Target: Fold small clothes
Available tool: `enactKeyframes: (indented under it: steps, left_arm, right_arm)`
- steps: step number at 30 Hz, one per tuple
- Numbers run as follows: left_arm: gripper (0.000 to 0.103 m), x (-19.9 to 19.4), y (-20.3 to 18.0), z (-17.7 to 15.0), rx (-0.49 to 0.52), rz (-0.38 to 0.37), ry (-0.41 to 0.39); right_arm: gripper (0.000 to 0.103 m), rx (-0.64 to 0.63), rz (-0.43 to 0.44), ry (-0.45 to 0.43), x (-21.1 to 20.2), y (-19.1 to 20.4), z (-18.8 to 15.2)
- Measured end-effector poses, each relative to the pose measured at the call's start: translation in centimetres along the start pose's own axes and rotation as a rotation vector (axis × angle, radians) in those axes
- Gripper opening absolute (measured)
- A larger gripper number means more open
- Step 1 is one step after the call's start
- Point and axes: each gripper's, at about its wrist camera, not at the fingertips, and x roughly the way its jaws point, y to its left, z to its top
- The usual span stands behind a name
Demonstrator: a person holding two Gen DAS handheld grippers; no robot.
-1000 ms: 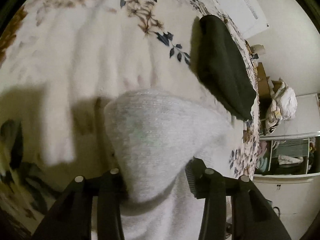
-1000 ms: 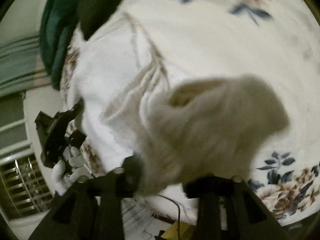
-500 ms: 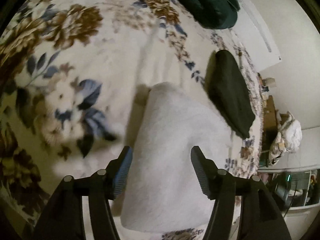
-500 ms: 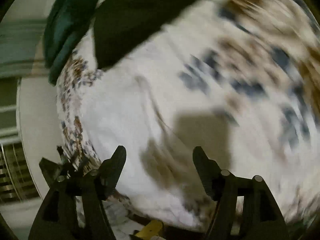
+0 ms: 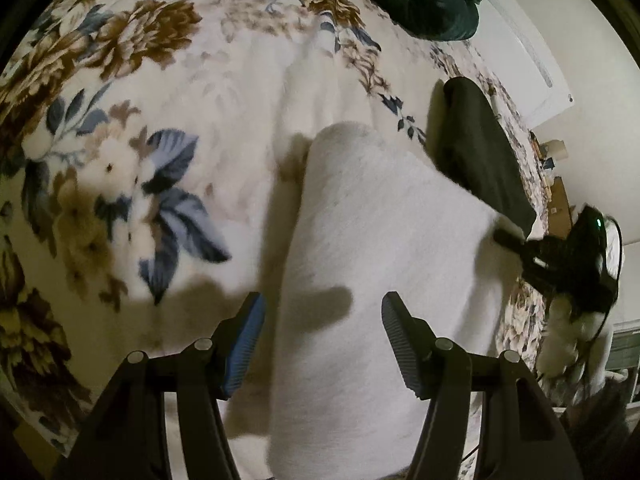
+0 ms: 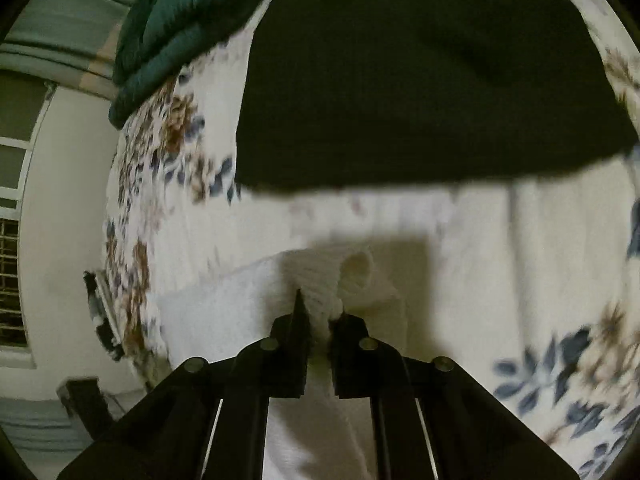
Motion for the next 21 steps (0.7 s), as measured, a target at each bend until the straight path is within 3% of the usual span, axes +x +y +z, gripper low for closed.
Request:
enactKeyframes:
  steps: [2,4,6,9,11,15,19,20,21]
  left_arm:
    - [0.058,-0.3,0.2,-0.3,-0.003,0.011,-0.002]
    - [0.058,-0.9,0.4,-0.7,-0.005,0.02,-0.003]
    - [0.058,-1.7,0.5,-1.3,-0.002,0.031,-0.009]
    - [0.058,-2.5,0.9,-2.7,-0.01,0.051,-0.006]
    - [0.058,-2.7,1.2,-3.8,-0.027,0.056,0.006]
    - [0.058,-2.8,1.6,-5.9,-0.07,0.056,0.036]
    - [0.058,-2.2,1.3,-7.2,-0.069,0.079,0.058]
    - [0.058,-2.0,1.2,-7.3,-0.067,0.084,0.061]
    - [0.058,-2.0,1.0,-7.4,-0.062,0.085,0.062]
  right_arm:
    - [0.013,-0.026,-0.067,0.102,1.1,-0.3,0.1]
    - [0.025,-0.029,-0.082,0.136,0.3,-0.6,-0.5]
    - [0.04,-0.013,-0.085,0.111,-2.3,-1.3,-1.7]
    - [0.047,0.082,-0.057,0.079,-7.2,-4.0,-6.0]
    - [0.047,0.16,-0.012,0.096,-9.1,-6.0,-9.1]
    - [0.047,0.277,0.051,0.156,-8.5,-7.7,-13.6]
    - [0.047,0.229,0.012,0.175,-5.0,-6.2,-15.5]
    - [0.041,0.198,-0.004,0.16,-4.5,-5.5,-15.9]
    - [0.006,0.172,-0.028,0.139,-4.5,-4.8,-16.3]
